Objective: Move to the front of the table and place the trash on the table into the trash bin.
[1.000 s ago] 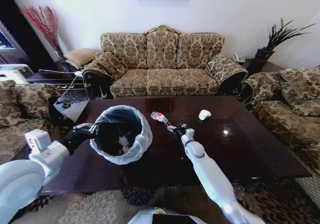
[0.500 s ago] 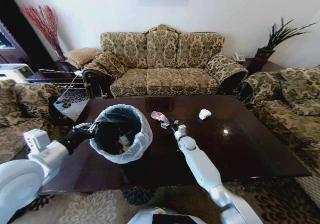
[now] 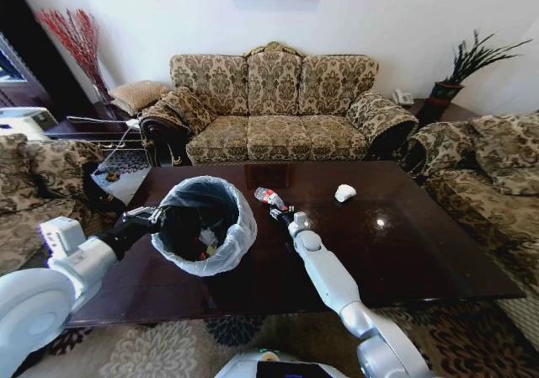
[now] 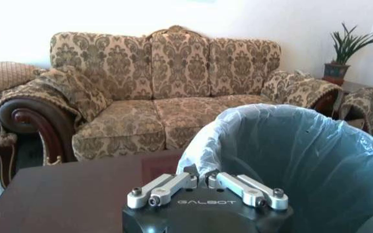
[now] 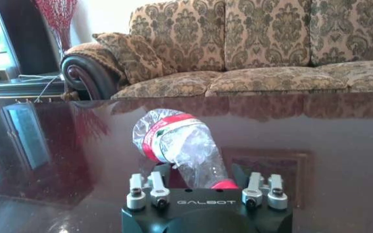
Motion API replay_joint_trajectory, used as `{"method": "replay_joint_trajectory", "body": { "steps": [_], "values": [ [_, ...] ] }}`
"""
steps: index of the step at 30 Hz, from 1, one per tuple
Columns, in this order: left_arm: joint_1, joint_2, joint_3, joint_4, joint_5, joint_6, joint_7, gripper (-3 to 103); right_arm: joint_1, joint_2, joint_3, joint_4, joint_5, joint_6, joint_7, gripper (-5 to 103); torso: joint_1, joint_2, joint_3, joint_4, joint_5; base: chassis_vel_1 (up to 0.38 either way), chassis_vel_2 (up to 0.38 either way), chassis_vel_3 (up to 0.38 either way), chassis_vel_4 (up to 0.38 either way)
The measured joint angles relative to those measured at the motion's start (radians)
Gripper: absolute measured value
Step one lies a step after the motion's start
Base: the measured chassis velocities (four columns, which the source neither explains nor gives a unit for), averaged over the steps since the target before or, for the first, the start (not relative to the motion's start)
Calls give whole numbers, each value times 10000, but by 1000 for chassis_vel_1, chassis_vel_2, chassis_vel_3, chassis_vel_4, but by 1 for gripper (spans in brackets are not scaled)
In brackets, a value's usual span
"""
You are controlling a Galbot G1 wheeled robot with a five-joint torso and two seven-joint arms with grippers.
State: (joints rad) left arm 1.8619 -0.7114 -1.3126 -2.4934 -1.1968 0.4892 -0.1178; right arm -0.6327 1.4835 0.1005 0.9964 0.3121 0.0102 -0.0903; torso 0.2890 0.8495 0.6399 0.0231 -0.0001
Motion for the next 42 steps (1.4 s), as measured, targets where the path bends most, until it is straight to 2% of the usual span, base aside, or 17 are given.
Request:
{"method": "replay_joint_trajectory", "body": {
  "steps": [1, 3, 5, 6, 9, 12, 18, 20, 21, 24, 25, 30, 32, 36, 39, 42],
  "values": [
    [-15, 7, 13, 17, 0, -8, 1, 3, -19, -17, -10, 27, 2, 9, -30, 56, 0, 0, 0, 0, 0, 0, 0, 0, 0],
    [-23, 11, 22, 29, 0, -14, 2, 3, -38, -31, -22, 35, 3, 29, -59, 56, 0, 0, 0, 0, 0, 0, 0, 0, 0],
    [-30, 20, 32, 36, -1, -21, 8, 3, -128, -53, -29, 139, 3, 53, -77, 45, 0, 0, 0, 1, 0, 0, 0, 0, 0],
    [-30, 20, 32, 36, -1, -21, 8, 3, -128, -53, -29, 139, 3, 53, -77, 45, 0, 0, 0, 1, 0, 0, 0, 0, 0],
    [-32, 51, 33, 55, 0, -39, 12, 3, -267, -105, -32, 399, 63, 52, -81, 30, 0, 0, 0, 1, 0, 0, 0, 0, 0],
    [-38, 61, 51, 66, 5, -47, 13, 3, -361, -165, -36, 572, 152, 122, -165, 25, 0, 0, -1, 1, 0, 0, 0, 0, 0],
    [-36, 105, 57, 95, 15, -54, 23, 3, -961, -520, -17, 1982, 500, 516, -245, 25, 0, 0, 0, 3, 1, 0, 0, 0, 0],
    [-29, 168, 44, 179, 17, -54, 21, 3, -1664, -961, 18, 3679, 913, 799, -467, 25, 0, -1, 0, 0, 2, 0, 0, 0, 0],
    [-29, 168, 44, 179, 17, -54, 21, 3, -1664, -961, 18, 3679, 913, 799, -467, 25, 0, -1, 0, 0, 2, 0, 0, 0, 0],
    [-14, 292, 141, 418, 75, -48, 16, 3, -2734, -1872, 57, 6942, 2128, 821, -1161, 25, -1, 0, -3, -1, 1, 0, 0, 0, 0],
    [-14, 292, 141, 418, 75, -48, 16, 3, -2734, -1872, 57, 6942, 2128, 821, -1161, 25, -1, 0, -3, -1, 1, 0, 0, 0, 0],
    [25, 470, 370, 713, 230, -35, 70, 3, -3640, -2741, 44, 9931, 3122, 799, -2111, 25, -2, 0, -2, 2, -1, 0, 0, 0, 0],
    [47, 537, 426, 767, 248, -19, 117, 3, -3810, -2866, 108, 10648, 3479, 840, -2656, 25, -2, 0, -2, 1, 0, 0, 0, 0, 0],
    [85, 682, 512, 720, 279, 20, 181, 3, -3936, -3082, -43, 11573, 4144, 681, -3140, 25, -2, 0, -2, 2, 0, 0, 0, 0, 0],
    [95, 727, 528, 647, 279, 43, 208, 3, -3958, -3151, -154, 11754, 4223, 627, -3267, 25, -1, 0, -2, 1, 0, 0, 0, 0, 0],
    [159, 793, 536, 380, 277, 122, 252, 3, -4012, -3261, -741, 12005, 4241, 580, -3575, 25, -1, 0, -1, 0, 1, 0, 0, 0, 0]
  ]
}}
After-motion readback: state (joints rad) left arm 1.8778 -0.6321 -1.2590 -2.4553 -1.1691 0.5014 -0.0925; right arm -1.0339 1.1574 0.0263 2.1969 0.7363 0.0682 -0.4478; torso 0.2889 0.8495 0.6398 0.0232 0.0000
